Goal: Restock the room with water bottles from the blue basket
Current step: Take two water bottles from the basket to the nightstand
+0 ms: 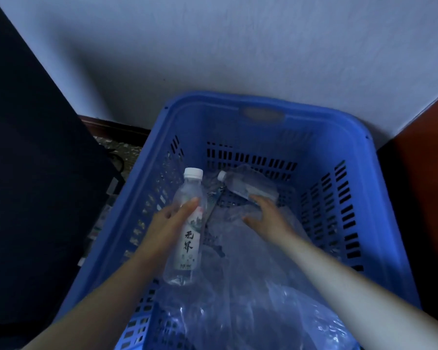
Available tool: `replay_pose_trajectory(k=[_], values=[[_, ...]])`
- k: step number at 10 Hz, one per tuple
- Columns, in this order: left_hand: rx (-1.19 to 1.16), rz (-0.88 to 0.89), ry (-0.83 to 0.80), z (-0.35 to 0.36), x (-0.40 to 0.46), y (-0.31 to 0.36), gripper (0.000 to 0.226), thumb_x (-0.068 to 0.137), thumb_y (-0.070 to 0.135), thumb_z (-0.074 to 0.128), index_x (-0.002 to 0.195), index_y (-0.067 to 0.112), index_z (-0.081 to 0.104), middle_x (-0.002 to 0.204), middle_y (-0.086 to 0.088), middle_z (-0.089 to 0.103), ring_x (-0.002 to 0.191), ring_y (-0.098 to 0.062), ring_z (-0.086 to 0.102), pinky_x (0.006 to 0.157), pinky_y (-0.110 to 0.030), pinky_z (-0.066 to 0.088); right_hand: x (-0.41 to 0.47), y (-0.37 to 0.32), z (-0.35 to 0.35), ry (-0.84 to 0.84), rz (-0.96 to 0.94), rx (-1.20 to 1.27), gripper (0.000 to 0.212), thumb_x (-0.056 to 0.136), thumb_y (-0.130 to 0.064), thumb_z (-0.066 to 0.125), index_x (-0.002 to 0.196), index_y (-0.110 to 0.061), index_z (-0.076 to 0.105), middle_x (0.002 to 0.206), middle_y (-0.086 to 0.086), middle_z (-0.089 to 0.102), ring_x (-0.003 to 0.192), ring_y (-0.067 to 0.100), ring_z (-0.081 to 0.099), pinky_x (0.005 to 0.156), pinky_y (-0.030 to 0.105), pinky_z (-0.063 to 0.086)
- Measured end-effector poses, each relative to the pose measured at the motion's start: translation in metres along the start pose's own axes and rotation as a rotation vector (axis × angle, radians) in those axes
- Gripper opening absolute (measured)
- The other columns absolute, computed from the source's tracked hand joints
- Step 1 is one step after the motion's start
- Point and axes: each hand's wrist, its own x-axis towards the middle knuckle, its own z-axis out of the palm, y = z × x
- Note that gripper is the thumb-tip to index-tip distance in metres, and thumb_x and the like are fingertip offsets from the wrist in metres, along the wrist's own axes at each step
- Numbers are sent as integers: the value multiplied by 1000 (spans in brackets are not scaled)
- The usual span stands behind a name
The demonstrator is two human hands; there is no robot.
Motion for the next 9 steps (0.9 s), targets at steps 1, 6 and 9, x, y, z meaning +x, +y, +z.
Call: replay_pose_trajectory(k=[1,6,9], values=[[4,-13,-34,-1,12,-15,35,81,41,65,98,10,66,87,-14,71,77,-29,69,75,-43,54,14,19,6,-61,3,-90,64,91,-30,58,147,-17,29,153,3,28,140,18,28,109,24,25],[40,-38,-74,7,57,-56,46,69,48,63,99,14,70,82,-8,76,77,-26,73,67,-36,54,94,72,3,-64,146,-371,77,92,-37,53,151,-13,10,160,8,8,146,29,10,118,44,20],[108,-48,-45,-9,85,-71,58,68,61,71,107,18,69,103,-7,74,98,-27,70,92,-50,52,100,63,32,64,169,-635,69,86,-29,63,141,-12,25,145,10,26,134,29,26,109,43,27]])
